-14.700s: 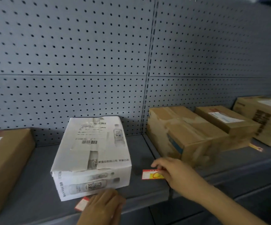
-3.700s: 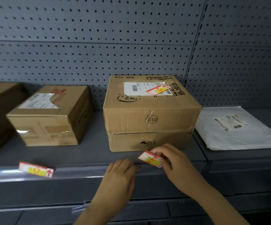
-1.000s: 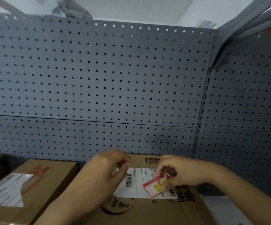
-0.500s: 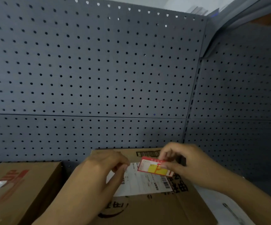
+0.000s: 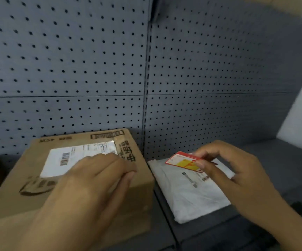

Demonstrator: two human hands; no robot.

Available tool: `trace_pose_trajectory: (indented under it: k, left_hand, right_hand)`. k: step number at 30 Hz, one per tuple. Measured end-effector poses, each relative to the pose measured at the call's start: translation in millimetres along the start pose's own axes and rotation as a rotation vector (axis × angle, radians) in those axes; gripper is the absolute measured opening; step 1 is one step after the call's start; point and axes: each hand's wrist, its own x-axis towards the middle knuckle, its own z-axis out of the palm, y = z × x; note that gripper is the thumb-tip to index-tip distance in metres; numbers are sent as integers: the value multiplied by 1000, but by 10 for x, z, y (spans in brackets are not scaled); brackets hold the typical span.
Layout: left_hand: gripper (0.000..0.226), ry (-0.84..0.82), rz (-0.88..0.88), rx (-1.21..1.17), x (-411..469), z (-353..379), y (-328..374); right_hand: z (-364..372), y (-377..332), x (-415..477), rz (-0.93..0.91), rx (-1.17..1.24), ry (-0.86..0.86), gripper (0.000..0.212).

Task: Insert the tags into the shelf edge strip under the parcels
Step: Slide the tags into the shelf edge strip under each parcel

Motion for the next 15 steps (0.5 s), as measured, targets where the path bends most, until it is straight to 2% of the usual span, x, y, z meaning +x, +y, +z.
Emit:
trace_pose_trajectory:
  k: [2, 7, 15]
  left_hand:
    - [25, 13, -24, -4, 3, 152, 297]
    - [24, 142, 78, -123, 72, 425, 1160]
    - [21, 27, 92, -74, -134, 1333, 1522]
  right_hand:
    - [-138, 123, -263, 45, 27, 31, 15]
    - [-240, 529, -963, 122, -21, 21, 15]
    - [-216, 1134, -1633, 303, -156, -71, 24]
